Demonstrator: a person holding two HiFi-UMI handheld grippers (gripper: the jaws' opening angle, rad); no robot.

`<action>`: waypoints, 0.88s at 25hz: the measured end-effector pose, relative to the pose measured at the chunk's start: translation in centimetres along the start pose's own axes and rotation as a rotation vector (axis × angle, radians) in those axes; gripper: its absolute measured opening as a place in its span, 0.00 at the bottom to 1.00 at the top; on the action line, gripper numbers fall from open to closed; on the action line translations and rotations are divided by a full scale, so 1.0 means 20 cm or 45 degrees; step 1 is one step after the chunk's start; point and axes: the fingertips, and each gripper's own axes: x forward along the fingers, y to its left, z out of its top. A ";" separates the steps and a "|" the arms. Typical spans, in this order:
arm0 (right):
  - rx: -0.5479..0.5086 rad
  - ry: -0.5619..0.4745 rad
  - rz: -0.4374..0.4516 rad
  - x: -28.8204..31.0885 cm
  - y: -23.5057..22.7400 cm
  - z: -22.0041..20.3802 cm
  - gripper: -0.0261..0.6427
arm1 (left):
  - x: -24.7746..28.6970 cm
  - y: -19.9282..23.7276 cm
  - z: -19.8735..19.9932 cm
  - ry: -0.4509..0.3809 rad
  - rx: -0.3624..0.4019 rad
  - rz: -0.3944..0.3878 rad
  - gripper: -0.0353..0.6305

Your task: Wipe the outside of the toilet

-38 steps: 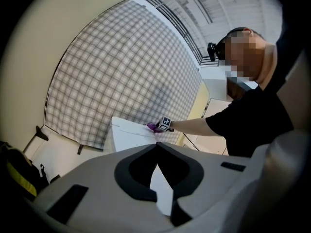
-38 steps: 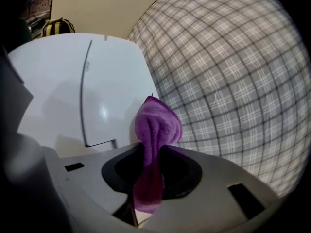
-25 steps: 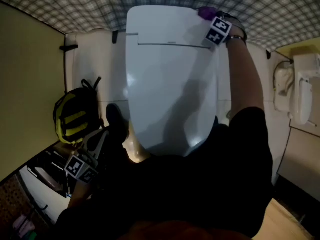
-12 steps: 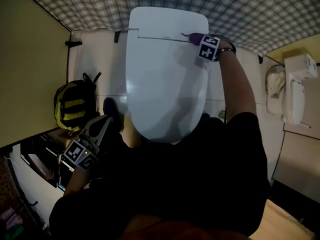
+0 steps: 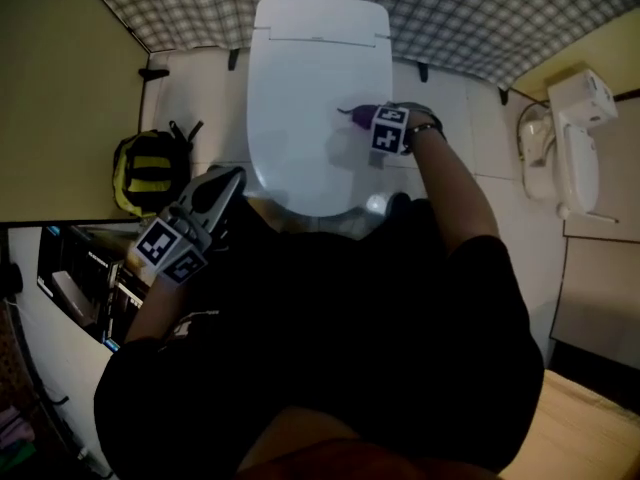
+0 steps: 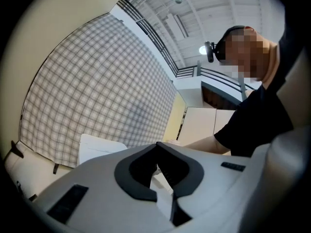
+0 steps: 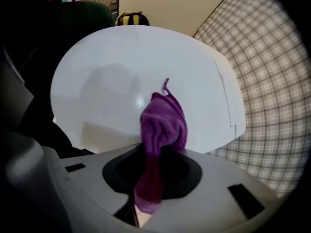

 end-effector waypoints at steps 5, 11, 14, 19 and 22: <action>-0.029 -0.025 0.049 -0.12 0.48 0.02 0.16 | -0.03 -0.25 0.08 -0.069 0.077 -0.099 0.04; -0.074 0.026 0.409 -0.15 1.23 -0.08 0.16 | -0.09 -0.50 0.09 -0.099 0.150 -0.192 0.04; -0.234 0.002 0.487 0.14 1.66 -0.12 0.17 | -0.14 -0.59 0.09 -0.102 0.184 -0.212 0.04; 0.060 -0.271 0.274 -0.16 1.18 0.01 0.17 | -0.17 -0.56 0.13 -0.102 0.217 -0.186 0.04; 0.180 -0.363 0.148 -0.26 0.82 -0.03 0.17 | -0.19 -0.52 0.14 -0.119 0.207 -0.154 0.04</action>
